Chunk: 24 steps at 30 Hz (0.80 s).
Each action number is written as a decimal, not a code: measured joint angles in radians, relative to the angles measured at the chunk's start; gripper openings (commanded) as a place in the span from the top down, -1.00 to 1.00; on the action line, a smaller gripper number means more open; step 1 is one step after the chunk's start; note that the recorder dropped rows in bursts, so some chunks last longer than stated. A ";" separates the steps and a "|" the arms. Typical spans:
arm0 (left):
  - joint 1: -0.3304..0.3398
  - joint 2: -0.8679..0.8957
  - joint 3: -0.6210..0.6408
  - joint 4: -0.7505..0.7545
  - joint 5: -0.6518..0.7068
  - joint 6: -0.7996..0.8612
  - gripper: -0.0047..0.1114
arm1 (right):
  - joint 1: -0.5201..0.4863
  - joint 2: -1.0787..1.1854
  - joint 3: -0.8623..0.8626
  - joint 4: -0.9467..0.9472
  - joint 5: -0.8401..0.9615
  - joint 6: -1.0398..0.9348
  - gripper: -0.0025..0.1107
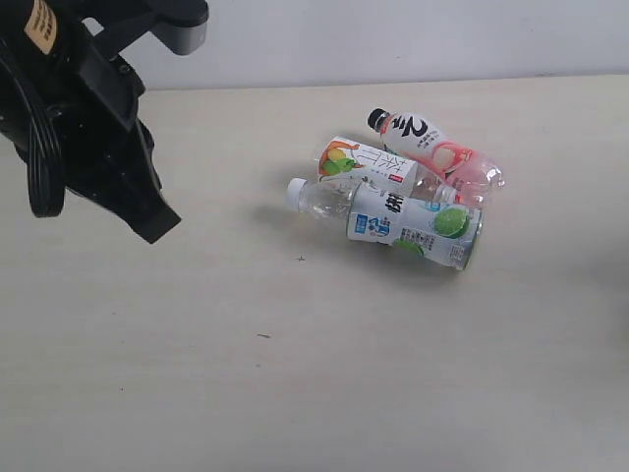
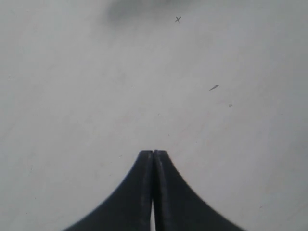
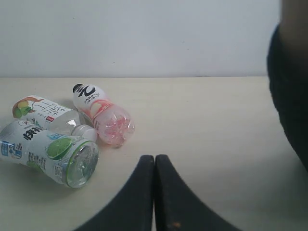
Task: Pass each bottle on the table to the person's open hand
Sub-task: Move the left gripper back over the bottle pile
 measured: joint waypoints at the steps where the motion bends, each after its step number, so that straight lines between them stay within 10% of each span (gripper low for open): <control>1: 0.000 0.000 0.000 -0.002 0.000 0.000 0.92 | 0.000 0.000 0.000 0.000 0.000 0.000 0.96; 24: 0.000 0.069 0.000 -0.036 -0.225 0.122 0.92 | 0.000 0.000 0.000 0.000 0.000 0.000 0.96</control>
